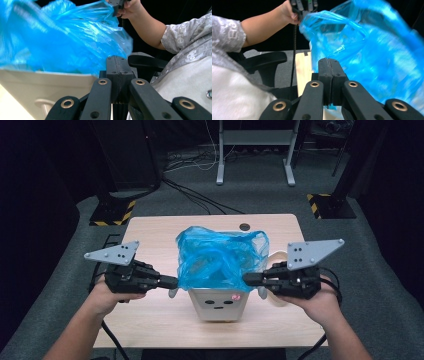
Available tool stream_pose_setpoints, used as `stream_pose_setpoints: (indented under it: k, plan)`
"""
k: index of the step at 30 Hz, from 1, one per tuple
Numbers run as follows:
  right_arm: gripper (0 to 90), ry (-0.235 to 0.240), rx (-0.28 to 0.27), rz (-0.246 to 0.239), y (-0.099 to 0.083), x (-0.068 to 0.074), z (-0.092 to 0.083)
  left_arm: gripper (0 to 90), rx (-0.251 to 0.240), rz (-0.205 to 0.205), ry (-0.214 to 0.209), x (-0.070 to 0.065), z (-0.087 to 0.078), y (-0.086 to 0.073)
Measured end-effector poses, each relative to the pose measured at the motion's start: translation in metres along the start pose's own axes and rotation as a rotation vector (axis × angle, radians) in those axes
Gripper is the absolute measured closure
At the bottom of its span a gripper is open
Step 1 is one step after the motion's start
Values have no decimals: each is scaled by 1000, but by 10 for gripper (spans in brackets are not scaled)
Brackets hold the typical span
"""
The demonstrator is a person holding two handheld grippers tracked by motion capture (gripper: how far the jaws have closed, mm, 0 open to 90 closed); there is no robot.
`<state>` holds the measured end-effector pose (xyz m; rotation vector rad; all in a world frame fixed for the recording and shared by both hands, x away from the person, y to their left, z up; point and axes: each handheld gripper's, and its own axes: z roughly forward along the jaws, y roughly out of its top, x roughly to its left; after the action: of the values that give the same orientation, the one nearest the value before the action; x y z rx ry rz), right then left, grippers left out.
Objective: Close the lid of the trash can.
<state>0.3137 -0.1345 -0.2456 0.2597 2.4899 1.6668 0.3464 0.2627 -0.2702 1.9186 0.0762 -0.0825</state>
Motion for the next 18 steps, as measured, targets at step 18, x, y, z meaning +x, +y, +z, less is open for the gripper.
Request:
stream_pose_setpoints:
  k: [18]
  plan:
    - [898,-32,82,90,-60,2,8,892,-1,-73,-6,12,9,-36]
